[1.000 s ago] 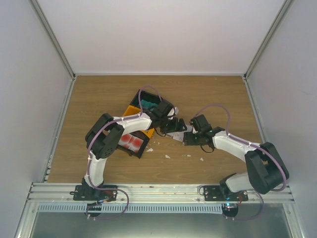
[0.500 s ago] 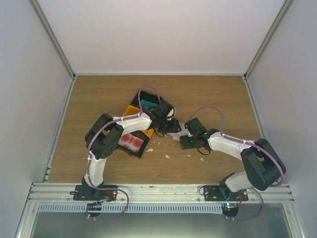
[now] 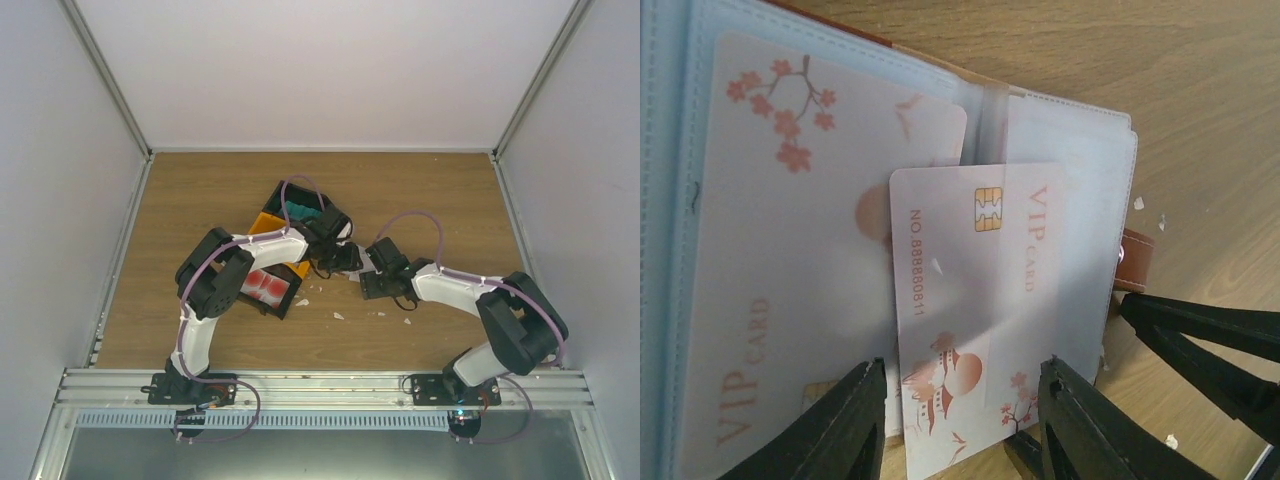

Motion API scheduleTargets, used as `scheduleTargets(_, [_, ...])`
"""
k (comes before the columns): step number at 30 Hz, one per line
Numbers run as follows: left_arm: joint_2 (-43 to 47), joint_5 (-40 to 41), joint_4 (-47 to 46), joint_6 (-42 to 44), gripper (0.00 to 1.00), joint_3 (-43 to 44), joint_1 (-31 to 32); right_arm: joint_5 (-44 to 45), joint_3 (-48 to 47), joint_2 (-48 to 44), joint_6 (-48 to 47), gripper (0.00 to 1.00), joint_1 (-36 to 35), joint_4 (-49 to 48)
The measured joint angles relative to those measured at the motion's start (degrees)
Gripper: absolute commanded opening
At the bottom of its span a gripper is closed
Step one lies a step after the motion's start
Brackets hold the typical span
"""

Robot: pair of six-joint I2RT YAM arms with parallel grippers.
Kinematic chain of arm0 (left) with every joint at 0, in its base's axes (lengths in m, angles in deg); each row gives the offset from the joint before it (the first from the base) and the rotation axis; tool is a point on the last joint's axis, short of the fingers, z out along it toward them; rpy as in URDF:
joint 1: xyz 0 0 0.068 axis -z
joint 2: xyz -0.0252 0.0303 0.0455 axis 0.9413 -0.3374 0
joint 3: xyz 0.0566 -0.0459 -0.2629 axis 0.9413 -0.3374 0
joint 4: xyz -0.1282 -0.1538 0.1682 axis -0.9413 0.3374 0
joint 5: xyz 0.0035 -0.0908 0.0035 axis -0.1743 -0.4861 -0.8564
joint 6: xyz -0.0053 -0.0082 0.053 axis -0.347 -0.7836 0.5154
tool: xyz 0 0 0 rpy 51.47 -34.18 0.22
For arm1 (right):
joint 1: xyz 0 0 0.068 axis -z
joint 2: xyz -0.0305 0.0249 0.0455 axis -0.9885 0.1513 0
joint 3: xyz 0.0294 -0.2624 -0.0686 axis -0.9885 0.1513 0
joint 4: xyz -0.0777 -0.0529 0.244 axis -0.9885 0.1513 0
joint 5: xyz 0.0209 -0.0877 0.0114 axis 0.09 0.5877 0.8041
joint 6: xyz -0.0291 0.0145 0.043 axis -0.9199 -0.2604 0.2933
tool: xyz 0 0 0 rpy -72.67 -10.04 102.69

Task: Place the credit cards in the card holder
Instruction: Insert the credit card into the card holder.

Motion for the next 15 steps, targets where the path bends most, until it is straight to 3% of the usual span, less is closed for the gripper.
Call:
scheduleTargets(8, [-1.4, -0.2, 0.0, 0.3, 0.36, 1.6, 0.0, 1.7, 0.0, 0.1, 2.7, 0.72, 0.0, -0.1])
scheduleTargets(15, [-3.3, -2.3, -2.1, 1.5, 0.36, 2.9, 0.0, 1.9, 0.0, 0.1, 4.3, 0.71, 0.0, -0.2])
